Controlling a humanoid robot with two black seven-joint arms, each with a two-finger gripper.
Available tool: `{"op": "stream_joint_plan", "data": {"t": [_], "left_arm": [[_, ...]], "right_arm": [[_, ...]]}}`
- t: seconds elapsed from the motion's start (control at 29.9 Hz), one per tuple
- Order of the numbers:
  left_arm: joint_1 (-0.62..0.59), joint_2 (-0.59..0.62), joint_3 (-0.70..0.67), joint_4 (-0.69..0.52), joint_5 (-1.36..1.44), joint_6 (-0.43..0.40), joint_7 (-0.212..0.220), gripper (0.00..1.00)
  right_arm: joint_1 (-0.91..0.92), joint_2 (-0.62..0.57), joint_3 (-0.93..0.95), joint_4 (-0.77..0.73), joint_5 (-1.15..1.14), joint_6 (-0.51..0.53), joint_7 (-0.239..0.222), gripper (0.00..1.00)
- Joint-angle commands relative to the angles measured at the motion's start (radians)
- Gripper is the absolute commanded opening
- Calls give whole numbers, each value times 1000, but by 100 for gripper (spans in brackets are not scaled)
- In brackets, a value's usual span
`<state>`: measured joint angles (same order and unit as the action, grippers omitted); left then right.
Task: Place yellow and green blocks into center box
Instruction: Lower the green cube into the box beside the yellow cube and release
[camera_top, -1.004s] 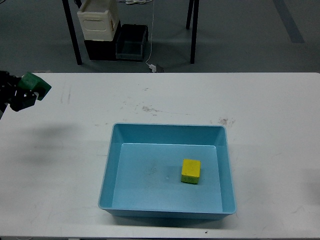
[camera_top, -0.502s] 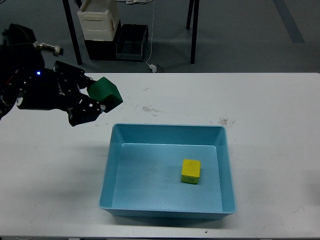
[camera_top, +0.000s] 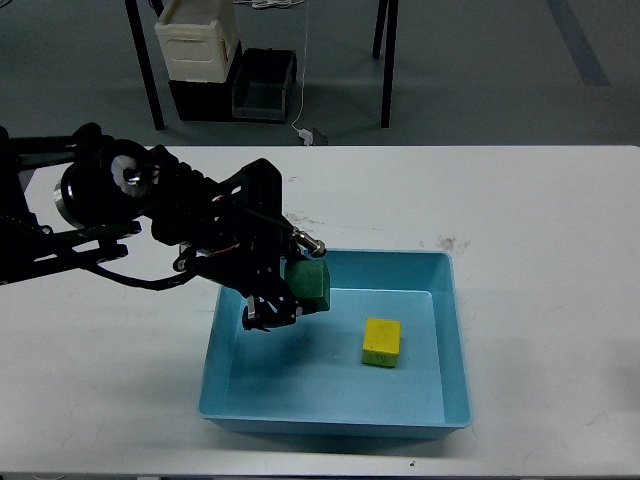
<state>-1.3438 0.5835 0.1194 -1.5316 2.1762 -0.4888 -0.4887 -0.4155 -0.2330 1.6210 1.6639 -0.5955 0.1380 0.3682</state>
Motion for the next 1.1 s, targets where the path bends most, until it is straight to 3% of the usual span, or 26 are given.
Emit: {"op": "stream_joint_plan", "data": {"t": [0.0, 0.3, 0.37, 0.54, 0.7, 0.97, 1.0, 1.07], "left_arm": [[5, -54, 77, 48, 5, 0, 0, 23], [32, -155, 124, 171, 5, 0, 0, 27], [63, -156, 126, 176, 5, 0, 0, 35], [106, -146, 112, 177, 5, 0, 0, 69], [124, -137, 103, 179, 5, 0, 0, 86], [153, -137, 37, 188, -4, 0, 0, 86], [156, -137, 37, 197, -3, 0, 0, 83], [158, -137, 40, 206, 5, 0, 0, 56]], "right_arm": [[3, 0, -1, -1, -1, 0, 0, 100], [9, 0, -6, 0, 0, 8, 0, 100], [14, 0, -6, 0, 0, 9, 0, 100], [30, 0, -6, 0, 0, 9, 0, 100], [58, 0, -10, 0, 0, 9, 0, 100], [83, 11, -44, 0, 0, 11, 0, 100], [83, 12, -44, 0, 0, 11, 0, 100], [83, 18, -46, 0, 0, 11, 0, 100]]}}
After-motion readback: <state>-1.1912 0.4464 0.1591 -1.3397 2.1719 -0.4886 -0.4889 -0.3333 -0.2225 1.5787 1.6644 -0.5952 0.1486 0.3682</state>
